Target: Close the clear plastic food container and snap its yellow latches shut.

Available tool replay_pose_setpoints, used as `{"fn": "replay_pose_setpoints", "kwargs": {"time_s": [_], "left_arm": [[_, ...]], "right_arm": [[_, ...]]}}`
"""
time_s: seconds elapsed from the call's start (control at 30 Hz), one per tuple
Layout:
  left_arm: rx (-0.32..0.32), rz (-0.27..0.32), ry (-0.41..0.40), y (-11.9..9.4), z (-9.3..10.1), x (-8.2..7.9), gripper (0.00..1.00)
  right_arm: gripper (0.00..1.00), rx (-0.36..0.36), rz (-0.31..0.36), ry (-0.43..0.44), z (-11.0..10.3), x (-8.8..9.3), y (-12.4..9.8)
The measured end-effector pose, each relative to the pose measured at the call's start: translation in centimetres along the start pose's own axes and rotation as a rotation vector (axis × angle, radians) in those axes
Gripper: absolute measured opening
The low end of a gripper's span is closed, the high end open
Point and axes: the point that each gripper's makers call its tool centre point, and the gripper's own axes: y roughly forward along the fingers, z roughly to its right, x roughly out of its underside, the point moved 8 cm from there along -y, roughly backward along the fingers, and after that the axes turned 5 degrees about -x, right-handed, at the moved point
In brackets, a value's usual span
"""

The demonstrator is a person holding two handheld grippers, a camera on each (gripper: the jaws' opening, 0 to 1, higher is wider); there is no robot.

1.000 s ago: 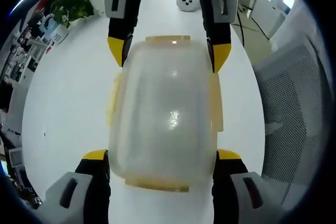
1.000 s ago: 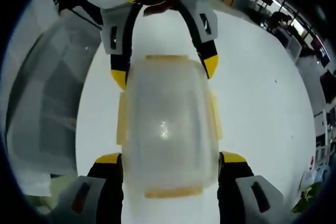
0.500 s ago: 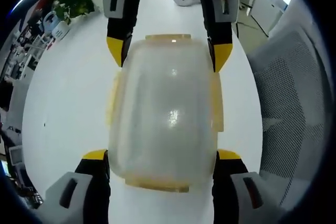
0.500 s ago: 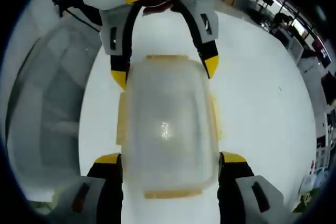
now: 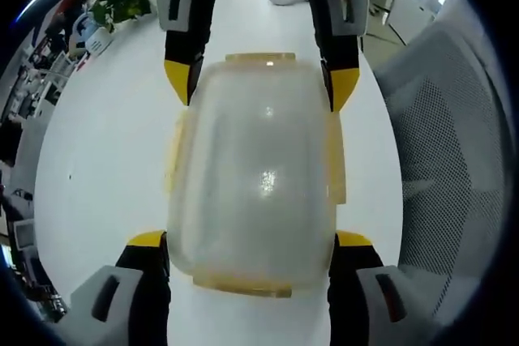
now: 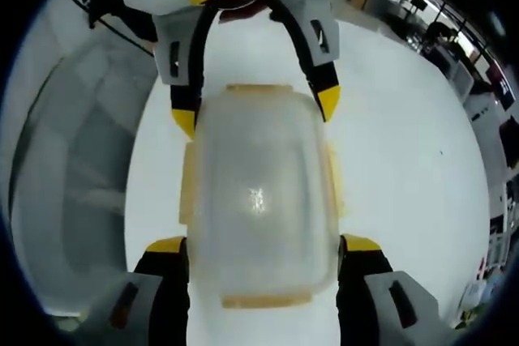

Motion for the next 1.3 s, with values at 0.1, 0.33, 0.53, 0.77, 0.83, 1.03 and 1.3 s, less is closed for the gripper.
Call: {"fn": "replay_pose_setpoints", "kwargs": {"time_s": [0.1, 0.33, 0.53, 0.77, 0.83, 1.03, 1.3], "left_arm": [[-0.001, 0.000, -0.001, -0.1, 0.0, 0.5, 0.82], [-0.006, -0.002, -0.010, -0.5, 0.2, 1.4, 0.82], [-0.008, -0.005, -0.011, -0.8, 0.3, 2.3, 0.82], [-0.012, -0.002, -0.015, -1.1, 0.4, 3.2, 0.82], [-0.013, 0.000, -0.017, -1.1, 0.5, 3.4, 0.82], [-0.017, 0.006, -0.026, -1.5, 0.6, 4.3, 0.82], [-0.026, 0.008, -0.039, -1.8, 0.7, 5.3, 0.82]], "right_arm": [[0.75, -0.001, 0.001, -0.001, -0.1, -0.5, 0.2], [0.75, -0.006, -0.001, -0.010, -0.2, -1.5, 0.6], [0.75, -0.005, 0.001, -0.010, -0.4, -2.3, 1.0], [0.75, -0.007, 0.005, -0.013, -0.6, -3.1, 1.3], [0.75, -0.009, 0.001, -0.016, -0.7, -3.5, 1.5], [0.75, -0.014, -0.004, -0.022, -0.7, -4.3, 2.0], [0.76, -0.020, 0.001, -0.033, -0.8, -5.3, 2.3]]}}
